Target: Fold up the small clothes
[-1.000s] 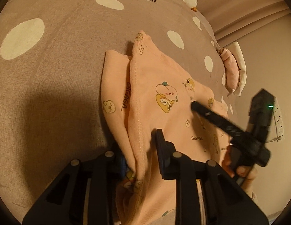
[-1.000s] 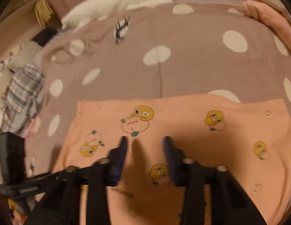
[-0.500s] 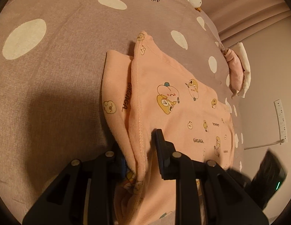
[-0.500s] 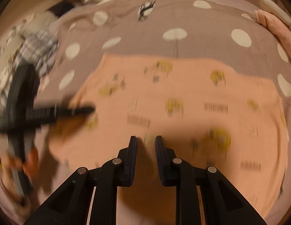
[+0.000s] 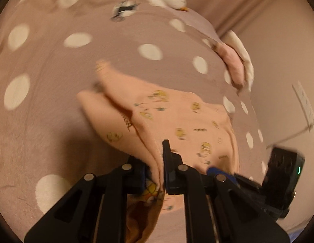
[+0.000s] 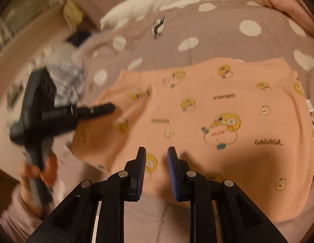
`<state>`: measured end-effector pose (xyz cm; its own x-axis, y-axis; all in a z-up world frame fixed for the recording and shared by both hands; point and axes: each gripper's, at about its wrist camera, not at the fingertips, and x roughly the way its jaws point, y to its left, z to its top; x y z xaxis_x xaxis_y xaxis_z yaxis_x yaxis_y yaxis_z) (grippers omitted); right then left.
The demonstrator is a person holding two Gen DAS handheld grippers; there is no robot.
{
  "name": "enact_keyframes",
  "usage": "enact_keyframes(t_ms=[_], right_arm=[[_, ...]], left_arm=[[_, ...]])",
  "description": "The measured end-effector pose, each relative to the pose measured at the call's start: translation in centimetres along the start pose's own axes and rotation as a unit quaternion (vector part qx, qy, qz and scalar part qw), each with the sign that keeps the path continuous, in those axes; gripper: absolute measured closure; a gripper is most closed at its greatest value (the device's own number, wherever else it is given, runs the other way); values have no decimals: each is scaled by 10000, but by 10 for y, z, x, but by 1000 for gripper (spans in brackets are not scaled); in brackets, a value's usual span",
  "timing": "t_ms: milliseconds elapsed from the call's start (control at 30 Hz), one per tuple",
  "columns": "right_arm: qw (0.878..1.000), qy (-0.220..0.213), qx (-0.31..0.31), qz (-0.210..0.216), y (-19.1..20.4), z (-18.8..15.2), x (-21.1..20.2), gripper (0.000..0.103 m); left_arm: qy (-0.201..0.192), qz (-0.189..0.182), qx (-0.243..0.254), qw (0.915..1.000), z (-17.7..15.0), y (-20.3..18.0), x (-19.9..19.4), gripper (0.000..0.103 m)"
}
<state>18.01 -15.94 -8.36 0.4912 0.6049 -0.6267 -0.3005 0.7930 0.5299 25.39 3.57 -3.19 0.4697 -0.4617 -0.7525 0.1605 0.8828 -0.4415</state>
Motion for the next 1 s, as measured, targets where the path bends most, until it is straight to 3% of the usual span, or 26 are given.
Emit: enact_keyframes(t_ms=[167, 300, 367, 433, 533, 600, 733, 800, 1000], right_arm=[[9924, -357, 1051, 536, -38, 21, -2, 79], [9841, -556, 1550, 661, -55, 20, -6, 78], [9812, -624, 1712, 635, -64, 18, -10, 77], [9789, -667, 1839, 593, -74, 17, -12, 77], [9762, -717, 1980, 524, -86, 13, -20, 75], [9759, -758, 1992, 462, -89, 12, -26, 68], [9844, -752, 1532, 429, -82, 17, -33, 65], [9905, -647, 1167, 319, -71, 23, -28, 45], [9950, -235, 941, 227, -59, 36, 1, 43]], left_arm=[[179, 70, 707, 9973, -1, -51, 22, 89], [453, 47, 1198, 9917, -9, -82, 44, 83], [606, -74, 1444, 9876, -15, -98, 55, 73], [909, -428, 1565, 9826, -20, -109, 66, 72], [1086, -566, 1618, 9792, -28, -113, 70, 69], [1107, -620, 1539, 9799, -34, -107, 65, 69], [831, -715, 1162, 9872, -50, -71, 33, 63], [652, -566, 882, 9924, -59, -48, 18, 59], [390, -345, 183, 9985, -81, 1, -8, 56]])
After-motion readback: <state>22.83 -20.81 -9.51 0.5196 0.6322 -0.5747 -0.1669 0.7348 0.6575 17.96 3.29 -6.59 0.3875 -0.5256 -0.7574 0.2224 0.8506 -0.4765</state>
